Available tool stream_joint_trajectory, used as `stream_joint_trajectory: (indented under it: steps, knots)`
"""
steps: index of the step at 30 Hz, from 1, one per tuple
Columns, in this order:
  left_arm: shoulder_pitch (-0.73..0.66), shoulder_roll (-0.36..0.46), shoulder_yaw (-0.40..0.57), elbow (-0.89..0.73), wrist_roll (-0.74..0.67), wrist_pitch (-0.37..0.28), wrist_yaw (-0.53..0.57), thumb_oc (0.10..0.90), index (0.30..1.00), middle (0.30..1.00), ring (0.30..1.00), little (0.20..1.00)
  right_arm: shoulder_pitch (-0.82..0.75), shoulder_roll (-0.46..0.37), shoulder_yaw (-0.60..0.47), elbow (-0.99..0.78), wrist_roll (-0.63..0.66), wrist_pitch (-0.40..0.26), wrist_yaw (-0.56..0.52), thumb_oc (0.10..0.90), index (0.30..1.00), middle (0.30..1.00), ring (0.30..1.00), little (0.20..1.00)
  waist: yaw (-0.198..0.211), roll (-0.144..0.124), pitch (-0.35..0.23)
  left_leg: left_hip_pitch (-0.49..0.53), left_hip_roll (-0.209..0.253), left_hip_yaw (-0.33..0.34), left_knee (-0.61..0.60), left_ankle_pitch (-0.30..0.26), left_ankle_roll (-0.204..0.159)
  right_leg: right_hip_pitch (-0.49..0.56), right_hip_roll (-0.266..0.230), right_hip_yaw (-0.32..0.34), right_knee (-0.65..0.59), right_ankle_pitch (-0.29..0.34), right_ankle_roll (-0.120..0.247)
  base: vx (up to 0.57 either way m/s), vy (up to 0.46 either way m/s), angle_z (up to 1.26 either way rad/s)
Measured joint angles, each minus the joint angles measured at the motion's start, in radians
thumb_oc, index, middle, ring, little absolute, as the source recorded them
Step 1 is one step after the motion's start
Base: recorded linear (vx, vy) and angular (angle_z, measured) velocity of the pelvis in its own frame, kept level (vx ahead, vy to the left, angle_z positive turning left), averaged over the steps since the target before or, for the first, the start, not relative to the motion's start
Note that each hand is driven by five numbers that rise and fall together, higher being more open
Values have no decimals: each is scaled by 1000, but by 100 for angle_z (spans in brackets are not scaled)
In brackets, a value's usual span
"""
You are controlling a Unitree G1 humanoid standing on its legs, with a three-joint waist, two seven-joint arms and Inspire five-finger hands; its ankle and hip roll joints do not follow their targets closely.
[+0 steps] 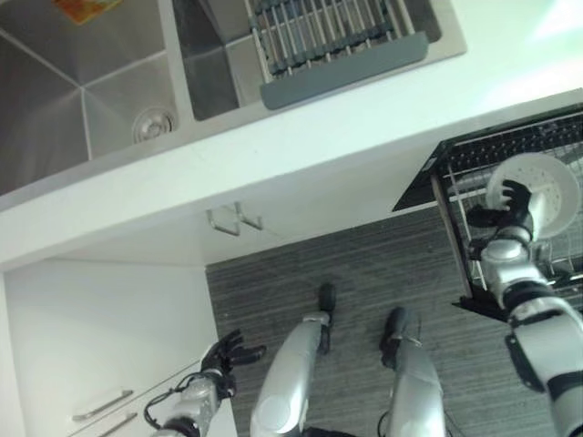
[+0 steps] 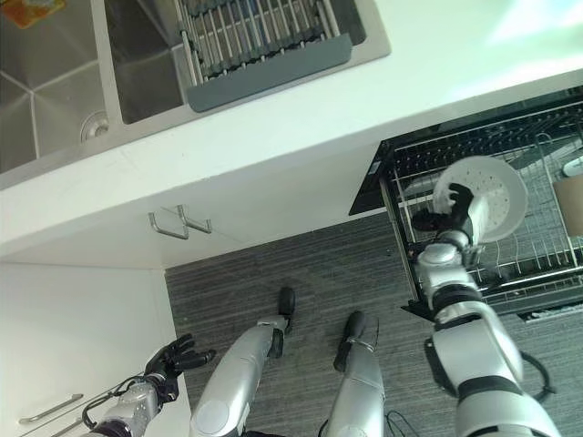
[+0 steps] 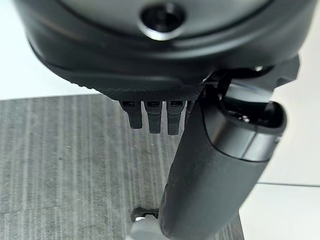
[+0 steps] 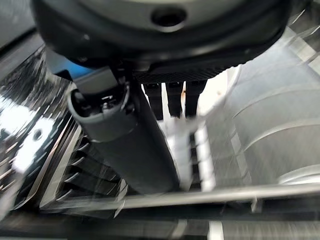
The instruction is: Place the dishes in the dishwasher.
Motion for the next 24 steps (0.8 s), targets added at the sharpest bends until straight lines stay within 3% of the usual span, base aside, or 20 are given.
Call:
stream_joint_trajectory:
  steps: [3,5,9,13,15,17,20,24]
  knots:
    - [0,33,0,1,17,1,-10,800,900,900,900,900,-5,28,30,8,28,16,260,800,900,900,900,900,2,-15,-8,51,18,-8,-14,1,-14,50,19,-7,-14,-6,-7,21,-48,-1]
    - [1,40,1,10,31,3,-20,800,900,900,900,900,-9,32,23,36,72,14,281,800,900,900,900,900,1,-14,-10,51,24,-24,-16,8,-23,58,27,-21,-16,-5,-16,-54,1,12]
    - [27,39,32,62,38,2,-39,800,900,900,900,900,8,69,-87,42,196,36,292,800,900,900,900,900,3,-13,-22,61,43,-31,-23,11,-33,82,50,-33,-53,9,-32,14,2,0]
    - [72,36,82,71,40,7,-37,800,900,900,900,900,155,99,-155,-99,267,13,226,800,900,900,900,900,2,-19,-66,102,53,-26,-43,7,-36,141,68,-35,-118,28,-29,77,-9,-5]
    - [103,36,87,75,40,9,-34,800,900,900,900,900,266,139,-163,-243,285,2,150,800,900,900,900,900,-23,-41,-115,133,55,-22,-53,0,-33,184,77,-33,-158,38,-21,135,-19,-9]
    - [135,20,126,71,47,15,-24,800,900,900,900,900,403,166,-172,-460,284,4,27,800,900,900,900,900,-46,-79,-152,168,58,-6,-51,-21,-34,215,80,-19,-165,35,-12,146,-19,-21]
    - [181,12,159,96,60,28,-6,800,900,900,900,900,522,207,-192,-674,271,-46,-49,800,900,900,900,900,-96,-149,-221,197,72,29,-43,-50,-38,234,90,18,-176,32,-10,133,-5,-35]
    - [206,-15,200,98,79,27,12,800,900,900,900,900,653,199,-284,-885,183,-72,-145,800,900,900,900,900,-143,-192,-287,212,80,51,-23,-88,-45,243,93,43,-172,20,-11,141,0,-19]
